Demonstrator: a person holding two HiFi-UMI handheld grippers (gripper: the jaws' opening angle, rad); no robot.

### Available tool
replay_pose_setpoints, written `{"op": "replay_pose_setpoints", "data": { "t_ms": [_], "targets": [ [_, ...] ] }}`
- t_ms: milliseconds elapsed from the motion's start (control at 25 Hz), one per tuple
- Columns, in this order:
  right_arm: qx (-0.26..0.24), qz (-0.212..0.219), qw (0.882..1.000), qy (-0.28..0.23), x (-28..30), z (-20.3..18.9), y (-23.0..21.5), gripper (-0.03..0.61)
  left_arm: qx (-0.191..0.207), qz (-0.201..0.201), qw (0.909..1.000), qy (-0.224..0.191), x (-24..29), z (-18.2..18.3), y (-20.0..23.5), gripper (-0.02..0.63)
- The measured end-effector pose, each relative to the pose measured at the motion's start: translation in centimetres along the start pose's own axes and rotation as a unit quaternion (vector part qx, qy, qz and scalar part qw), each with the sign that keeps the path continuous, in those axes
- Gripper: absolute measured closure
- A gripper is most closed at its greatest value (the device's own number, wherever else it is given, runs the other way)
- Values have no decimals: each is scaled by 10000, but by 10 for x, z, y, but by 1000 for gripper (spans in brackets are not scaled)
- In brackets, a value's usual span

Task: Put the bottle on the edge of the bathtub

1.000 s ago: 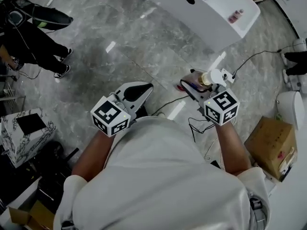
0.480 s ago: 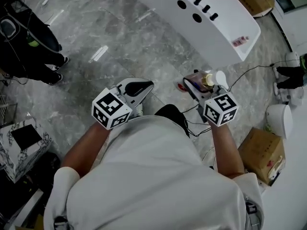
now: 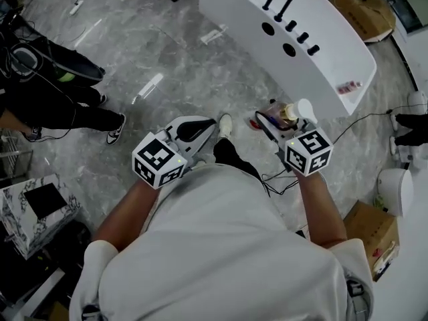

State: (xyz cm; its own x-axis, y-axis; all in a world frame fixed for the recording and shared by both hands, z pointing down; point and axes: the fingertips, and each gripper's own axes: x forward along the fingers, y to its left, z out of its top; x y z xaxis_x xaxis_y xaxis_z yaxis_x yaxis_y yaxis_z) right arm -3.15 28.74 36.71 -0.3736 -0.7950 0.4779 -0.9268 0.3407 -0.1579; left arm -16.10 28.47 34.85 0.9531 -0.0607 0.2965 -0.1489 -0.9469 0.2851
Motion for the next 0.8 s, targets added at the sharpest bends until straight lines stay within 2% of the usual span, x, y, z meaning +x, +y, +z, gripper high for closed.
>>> {"op": "replay_pose_setpoints", "data": {
  "t_ms": [400,560,800],
  "targets": [
    [-240,352,9991,-2,90,66,-120,348,-118,493,9986,168,74,63,105,595],
    [-532,371,9978,101,113,85,-167,348,-91,577,9983,-49,110,96,134,595],
    [-400,327,9986,138,163,108,-226,348,-186,577,9981,-53,143,123,186,595]
  ]
}}
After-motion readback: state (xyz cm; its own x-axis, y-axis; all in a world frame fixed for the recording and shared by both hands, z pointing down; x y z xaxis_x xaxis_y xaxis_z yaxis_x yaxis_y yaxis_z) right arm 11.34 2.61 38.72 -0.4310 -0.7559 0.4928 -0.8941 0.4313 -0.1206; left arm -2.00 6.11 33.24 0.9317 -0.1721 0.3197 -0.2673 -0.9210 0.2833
